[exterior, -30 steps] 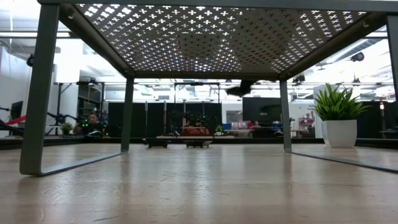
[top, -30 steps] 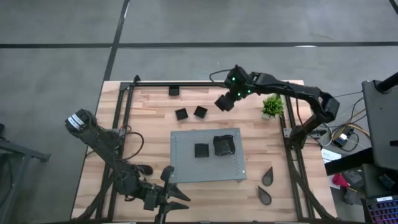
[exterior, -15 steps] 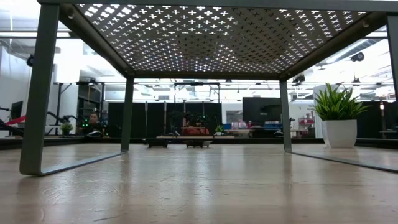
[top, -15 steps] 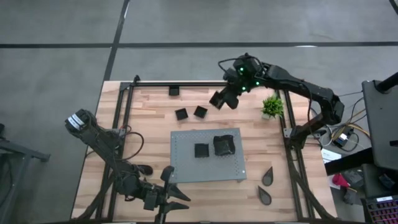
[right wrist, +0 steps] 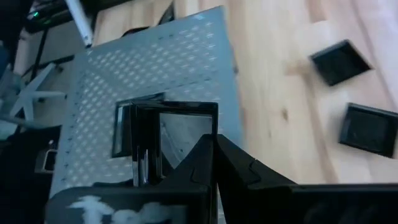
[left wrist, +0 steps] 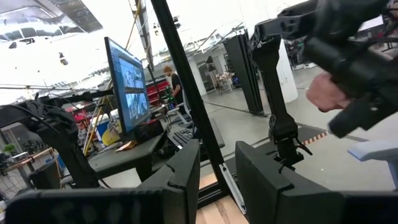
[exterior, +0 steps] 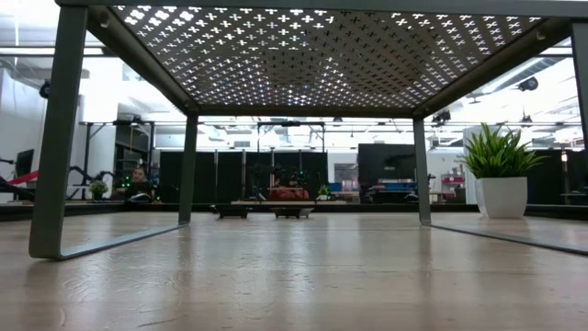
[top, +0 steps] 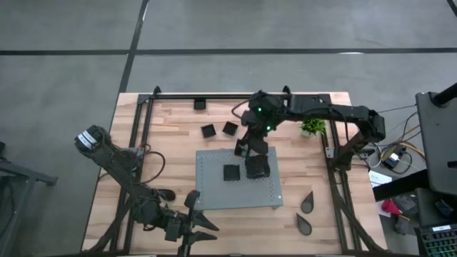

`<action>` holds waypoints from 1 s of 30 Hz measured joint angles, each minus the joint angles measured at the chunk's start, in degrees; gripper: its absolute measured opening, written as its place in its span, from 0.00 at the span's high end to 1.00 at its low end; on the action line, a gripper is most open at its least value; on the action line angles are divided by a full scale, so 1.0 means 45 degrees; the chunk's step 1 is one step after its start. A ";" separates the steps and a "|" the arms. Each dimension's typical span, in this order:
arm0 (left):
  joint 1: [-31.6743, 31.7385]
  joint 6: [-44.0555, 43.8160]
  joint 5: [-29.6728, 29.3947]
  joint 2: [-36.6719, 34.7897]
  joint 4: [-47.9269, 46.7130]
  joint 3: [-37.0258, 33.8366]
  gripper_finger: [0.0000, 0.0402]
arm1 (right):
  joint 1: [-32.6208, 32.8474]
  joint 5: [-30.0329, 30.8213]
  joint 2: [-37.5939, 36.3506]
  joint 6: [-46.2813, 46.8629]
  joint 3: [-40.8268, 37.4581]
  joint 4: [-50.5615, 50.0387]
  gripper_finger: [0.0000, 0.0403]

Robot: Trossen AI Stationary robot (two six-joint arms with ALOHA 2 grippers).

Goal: Pick & Place Mini shaped plates
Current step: Stack the square plate on top of the square plate on the shelf

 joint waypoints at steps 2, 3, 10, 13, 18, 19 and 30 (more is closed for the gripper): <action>0.0000 -0.0007 0.0005 0.0000 0.0013 0.0006 0.75 | 0.0341 0.0005 0.0005 -0.0001 0.0000 0.0141 0.98; 0.0000 -0.0008 0.0007 0.0000 0.0011 0.0010 0.75 | 0.0500 0.0005 0.0019 -0.0005 0.0001 0.0321 0.98; 0.0000 -0.0005 0.0005 0.0000 0.0011 0.0010 0.75 | 0.1283 -0.0331 0.0105 0.0128 0.0011 0.1572 0.98; 0.0000 -0.0005 0.0007 0.0000 0.0009 0.0010 0.75 | 0.1581 -0.0518 0.0302 0.0426 0.0010 0.1896 0.98; 0.0000 -0.0005 0.0010 0.0000 0.0014 0.0015 0.75 | 0.1785 -0.0648 0.0742 0.0479 0.0145 0.2292 0.98; 0.0002 -0.0005 0.0015 0.0000 0.0009 0.0015 0.75 | 0.1770 -0.0632 0.0825 0.0481 0.0280 0.2181 0.98; -0.0004 -0.0033 0.0039 0.0000 0.0005 0.0024 0.75 | 0.1863 -0.0612 0.2965 0.0034 0.3190 -0.0983 0.98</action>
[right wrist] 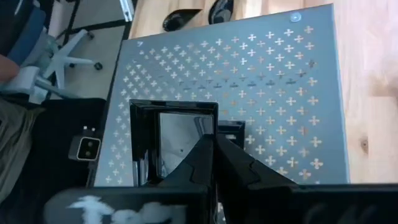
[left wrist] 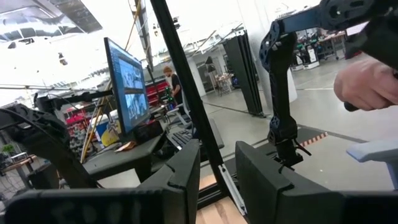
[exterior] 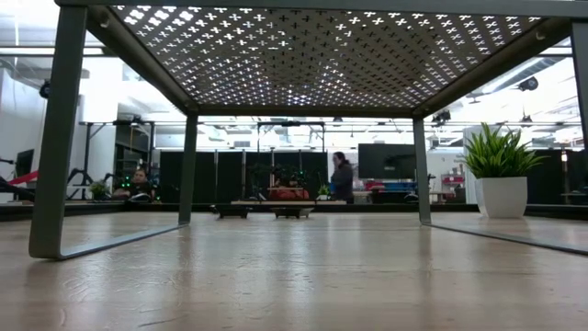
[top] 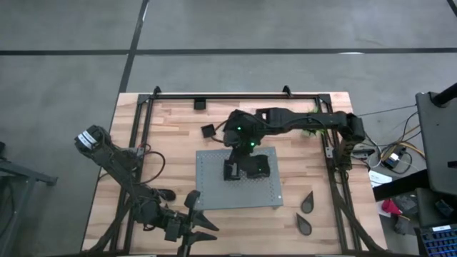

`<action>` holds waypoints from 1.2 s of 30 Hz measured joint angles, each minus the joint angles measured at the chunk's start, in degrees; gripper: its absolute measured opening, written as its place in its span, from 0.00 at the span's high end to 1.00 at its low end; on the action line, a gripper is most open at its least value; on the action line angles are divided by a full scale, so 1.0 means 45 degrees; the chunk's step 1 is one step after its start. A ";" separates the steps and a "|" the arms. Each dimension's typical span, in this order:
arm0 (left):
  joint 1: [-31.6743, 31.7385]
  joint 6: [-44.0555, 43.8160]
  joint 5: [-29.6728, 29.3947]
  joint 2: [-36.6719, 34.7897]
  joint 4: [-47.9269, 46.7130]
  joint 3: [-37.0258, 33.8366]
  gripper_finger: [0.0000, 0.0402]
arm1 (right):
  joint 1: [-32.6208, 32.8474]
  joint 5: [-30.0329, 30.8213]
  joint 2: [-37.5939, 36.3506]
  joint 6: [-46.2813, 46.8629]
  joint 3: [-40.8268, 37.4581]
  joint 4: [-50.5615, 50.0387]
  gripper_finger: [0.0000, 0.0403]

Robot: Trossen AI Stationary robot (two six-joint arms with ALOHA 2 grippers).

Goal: Pick & Place Mini shaped plates
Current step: Stack the square plate on top of the square plate on the shelf

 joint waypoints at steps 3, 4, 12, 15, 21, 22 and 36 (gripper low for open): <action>-0.0056 -0.0039 0.0002 0.0000 -0.0001 0.0000 0.75 | -0.0007 0.0012 0.0421 -0.0251 0.0583 -0.0710 0.98; -0.0084 -0.0043 0.0001 0.0000 -0.0001 0.0000 0.75 | 0.0002 0.0043 0.0574 -0.0356 0.0721 -0.0858 0.98; -0.0582 0.0304 0.0328 -0.0090 -0.0042 0.0000 0.75 | 0.0017 0.0092 0.1426 -0.0536 0.1477 -0.1547 0.98; -0.0895 0.0388 0.0811 -0.0303 0.0041 0.0000 0.75 | 0.0022 0.0092 0.1728 -0.0573 0.1534 -0.1694 0.98; -0.1380 0.0954 0.0821 -0.0374 -0.0038 0.0005 0.75 | 0.0017 0.0092 0.2004 -0.0624 0.1628 -0.1985 0.98; -0.1403 0.0997 0.0821 -0.0374 -0.0015 0.0005 0.75 | 0.0017 0.0092 0.2025 -0.0622 0.1628 -0.2004 0.98; -0.1404 0.1024 0.0821 -0.0374 -0.0001 0.0005 0.75 | -0.0012 0.0126 0.1984 -0.0340 0.1458 -0.2107 0.97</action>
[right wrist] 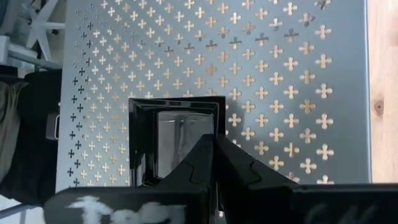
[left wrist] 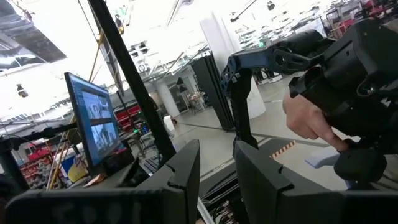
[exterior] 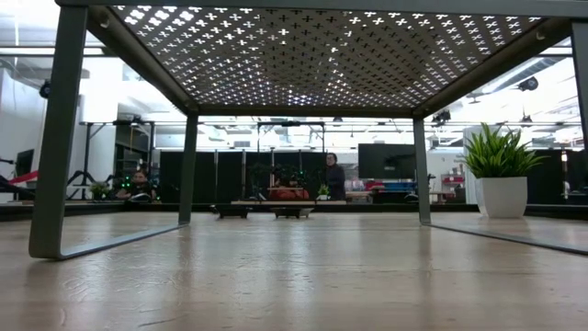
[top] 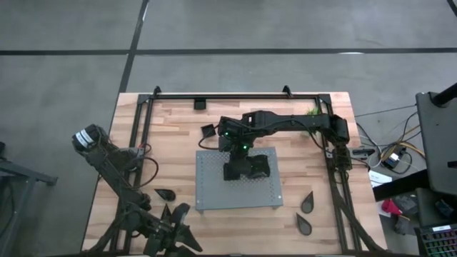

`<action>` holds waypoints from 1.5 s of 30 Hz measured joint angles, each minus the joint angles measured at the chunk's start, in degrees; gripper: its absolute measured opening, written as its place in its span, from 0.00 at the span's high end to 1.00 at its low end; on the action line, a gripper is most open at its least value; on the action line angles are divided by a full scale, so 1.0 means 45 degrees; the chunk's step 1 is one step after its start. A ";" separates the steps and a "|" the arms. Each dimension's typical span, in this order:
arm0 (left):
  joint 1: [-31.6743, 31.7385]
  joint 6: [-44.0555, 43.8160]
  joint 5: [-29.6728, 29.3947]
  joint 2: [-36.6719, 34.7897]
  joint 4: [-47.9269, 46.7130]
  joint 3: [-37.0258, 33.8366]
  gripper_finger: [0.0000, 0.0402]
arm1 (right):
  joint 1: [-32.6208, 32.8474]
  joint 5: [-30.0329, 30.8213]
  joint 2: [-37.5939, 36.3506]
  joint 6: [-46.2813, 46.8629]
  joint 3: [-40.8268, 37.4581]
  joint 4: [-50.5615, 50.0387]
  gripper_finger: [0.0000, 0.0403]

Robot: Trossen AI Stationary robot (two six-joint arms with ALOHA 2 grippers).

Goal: Pick & Place Mini shaped plates
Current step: Stack the square plate on top of the square plate on the shelf

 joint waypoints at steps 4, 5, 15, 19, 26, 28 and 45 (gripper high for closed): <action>0.0000 0.0002 0.0000 0.0000 0.0000 0.0000 0.75 | 0.0005 0.0010 -0.0015 -0.0029 0.0038 0.0037 0.92; 0.0000 0.0004 0.0000 0.0000 0.0000 0.0000 0.75 | 0.0005 0.0010 -0.0015 -0.0034 0.0068 0.0039 0.90; 0.0000 0.0005 0.0000 0.0000 -0.0029 0.0000 0.75 | 0.0004 -0.0001 -0.0321 -0.0121 0.0829 -0.0431 0.83; 0.0000 0.0010 -0.0222 0.0000 -0.0036 0.0000 0.75 | 0.0005 -0.0005 -0.0902 -0.0336 0.1337 -0.0548 0.85; 0.0000 -0.0052 -0.0631 0.0000 -0.0053 0.0000 0.75 | 0.0311 0.0004 -0.1682 -0.0515 0.1219 -0.0700 0.96; 0.0000 -0.0063 -0.0631 0.0000 -0.0058 0.0000 0.75 | 0.0528 0.0009 -0.1903 -0.0608 0.1163 -0.0653 0.97; 0.0010 -0.0102 -0.2186 0.0005 -0.0136 -0.0005 0.75 | 0.3045 0.2866 -0.6681 -0.0960 -0.4844 0.6184 0.98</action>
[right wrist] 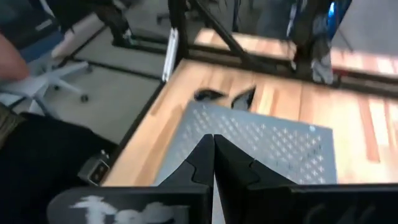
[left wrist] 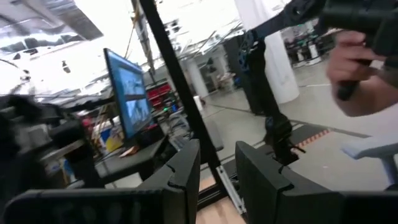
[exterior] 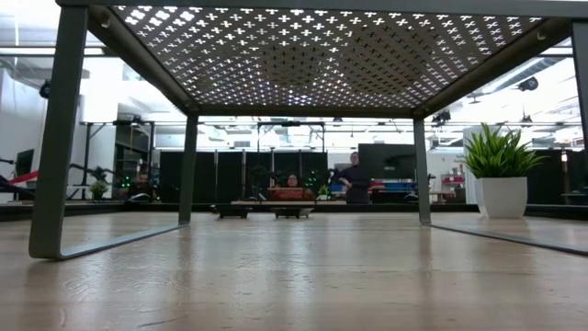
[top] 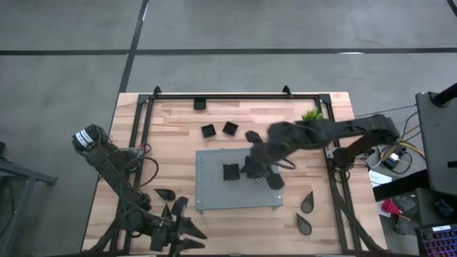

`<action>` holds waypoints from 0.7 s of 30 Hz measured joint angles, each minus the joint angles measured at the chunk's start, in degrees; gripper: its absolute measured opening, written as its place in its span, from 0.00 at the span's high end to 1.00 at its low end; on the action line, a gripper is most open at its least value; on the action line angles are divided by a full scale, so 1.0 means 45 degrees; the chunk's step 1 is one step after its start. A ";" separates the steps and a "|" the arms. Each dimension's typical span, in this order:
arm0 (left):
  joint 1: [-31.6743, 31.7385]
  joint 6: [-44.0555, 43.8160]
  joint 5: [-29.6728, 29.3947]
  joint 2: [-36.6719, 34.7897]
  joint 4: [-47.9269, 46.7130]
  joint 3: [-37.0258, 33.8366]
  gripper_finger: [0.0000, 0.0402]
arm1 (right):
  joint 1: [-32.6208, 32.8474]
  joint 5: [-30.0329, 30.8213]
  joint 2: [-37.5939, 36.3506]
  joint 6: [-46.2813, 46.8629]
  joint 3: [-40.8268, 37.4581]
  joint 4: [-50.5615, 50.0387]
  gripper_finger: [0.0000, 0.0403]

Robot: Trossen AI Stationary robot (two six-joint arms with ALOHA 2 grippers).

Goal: Pick & Place Mini shaped plates
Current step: Stack the square plate on top of the square plate on the shelf

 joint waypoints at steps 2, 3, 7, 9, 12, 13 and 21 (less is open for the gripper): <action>0.0015 0.0020 -0.0234 0.0000 -0.0024 0.0000 0.75 | 0.0477 0.0238 -0.0772 0.0113 -0.1094 0.1179 0.98; 0.0040 0.0081 -0.0388 0.0000 -0.0037 0.0000 0.75 | 0.0726 0.0390 -0.1109 0.0120 -0.1614 0.1733 0.98; 0.0309 0.0184 -0.1580 0.0000 0.0023 0.0000 0.75 | 0.1732 0.1523 -0.2318 0.0083 -0.3491 0.3169 0.98; 0.0497 -0.0007 -0.1677 0.0000 -0.0092 0.0000 0.75 | 0.2199 0.2309 -0.2886 0.0132 -0.4363 0.3767 0.98; 0.0686 -0.0415 -0.1644 0.0000 -0.0349 0.0000 0.75 | 0.2662 0.2878 -0.3617 0.0501 -0.5608 0.4654 0.98; 0.0739 -0.0578 -0.1643 0.0000 -0.0406 0.0000 0.75 | 0.2763 0.2880 -0.3824 0.0704 -0.5995 0.4909 0.98; 0.0857 -0.0723 -0.3938 -0.0012 0.0082 0.0182 0.75 | 0.3337 0.2919 -0.4896 0.1601 -0.8186 0.6293 0.98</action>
